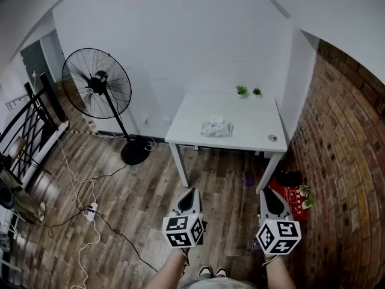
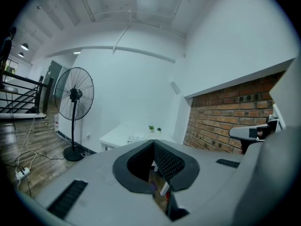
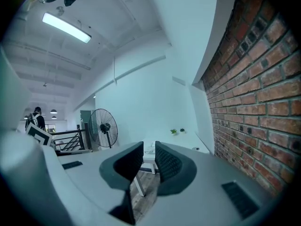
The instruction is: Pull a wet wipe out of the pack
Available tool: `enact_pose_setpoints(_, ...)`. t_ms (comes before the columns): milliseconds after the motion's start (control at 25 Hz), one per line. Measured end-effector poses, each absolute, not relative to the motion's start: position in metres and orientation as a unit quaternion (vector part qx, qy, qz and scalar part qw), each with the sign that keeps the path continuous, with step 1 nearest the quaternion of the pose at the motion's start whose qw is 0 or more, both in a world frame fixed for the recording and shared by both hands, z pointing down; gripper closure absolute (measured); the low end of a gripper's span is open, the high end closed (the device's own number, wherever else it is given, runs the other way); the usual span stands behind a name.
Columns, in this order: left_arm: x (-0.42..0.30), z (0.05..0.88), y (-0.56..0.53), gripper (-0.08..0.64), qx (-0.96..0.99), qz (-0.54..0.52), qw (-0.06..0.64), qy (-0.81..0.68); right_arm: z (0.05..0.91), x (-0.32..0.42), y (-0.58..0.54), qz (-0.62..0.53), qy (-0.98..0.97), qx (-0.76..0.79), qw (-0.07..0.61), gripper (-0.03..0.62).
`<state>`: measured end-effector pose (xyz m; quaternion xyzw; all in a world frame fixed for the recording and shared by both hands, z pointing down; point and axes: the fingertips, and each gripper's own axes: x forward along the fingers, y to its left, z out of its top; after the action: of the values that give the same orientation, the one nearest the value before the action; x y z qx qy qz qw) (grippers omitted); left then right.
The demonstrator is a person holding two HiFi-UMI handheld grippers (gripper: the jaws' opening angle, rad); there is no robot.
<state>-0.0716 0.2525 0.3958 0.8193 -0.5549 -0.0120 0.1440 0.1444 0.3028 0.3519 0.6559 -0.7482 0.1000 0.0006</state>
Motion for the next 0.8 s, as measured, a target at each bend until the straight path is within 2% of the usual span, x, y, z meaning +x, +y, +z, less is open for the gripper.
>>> enact_pose_setpoints(280,-0.068,0.396,0.246,0.56,0.814,-0.012,0.143,-0.563,0.35,0.152,0.296,0.095,-0.749,0.655,0.003,0.485)
enact_pose_setpoints(800,-0.06,0.402,0.235,0.56,0.803,0.006,0.14,-0.58,0.367,0.18,0.281,0.138,-0.748,0.649,-0.006,0.486)
